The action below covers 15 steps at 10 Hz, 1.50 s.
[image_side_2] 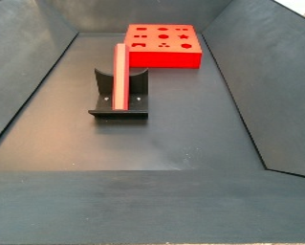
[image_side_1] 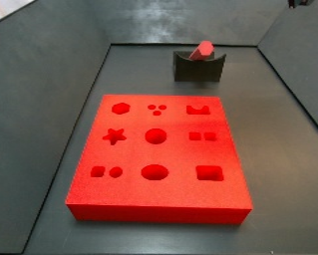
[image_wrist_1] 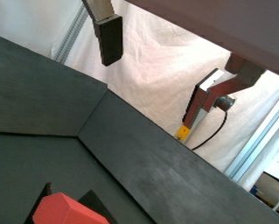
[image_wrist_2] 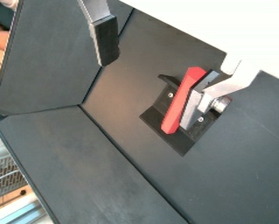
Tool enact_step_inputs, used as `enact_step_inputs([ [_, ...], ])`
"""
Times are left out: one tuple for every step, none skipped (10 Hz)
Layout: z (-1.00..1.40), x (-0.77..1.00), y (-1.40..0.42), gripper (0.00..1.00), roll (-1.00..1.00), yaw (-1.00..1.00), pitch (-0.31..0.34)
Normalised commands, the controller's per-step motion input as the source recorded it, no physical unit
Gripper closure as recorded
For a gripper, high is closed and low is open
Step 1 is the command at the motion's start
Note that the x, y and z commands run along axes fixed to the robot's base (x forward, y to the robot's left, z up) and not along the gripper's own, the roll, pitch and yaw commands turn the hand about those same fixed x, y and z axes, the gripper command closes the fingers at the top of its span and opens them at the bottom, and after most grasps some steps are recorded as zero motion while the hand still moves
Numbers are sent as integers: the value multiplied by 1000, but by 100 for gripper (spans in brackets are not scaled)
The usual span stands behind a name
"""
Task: Pick up the hexagon object. Move up. Place the hexagon object on the fixture. Regrasp the hexagon object. Move to above the board. Insert the hexagon object.
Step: Regrasp the hexagon object.
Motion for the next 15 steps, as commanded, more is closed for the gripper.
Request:
enact_step_inputs([
  [-1000,37,43,0,98,123,-13],
  [-1000,49,41,0,85,97,-58],
  [-1000,53,39,0,76,86,-74],
  [-1000,59,36,0,66,56,-92],
  [-1000,64,35,0,61,35,-99],
  [-1000,70,33,0,61,7,-99],
  [-1000,72,31,0,62,-4,-95],
  [-1000,78,25,0,61,-24,-82],
  [-1000,84,26,0,64,-29,-75],
  [-813,79,16,0,64,-37,-45],
  [-701,76,10,0,60,-39,-34],
  [-481,73,5,0,63,-33,-9],
  [-326,71,1,0,67,-22,8],
  [-172,79,-3,0,66,-9,20],
  [0,0,0,100,0,0,0],
])
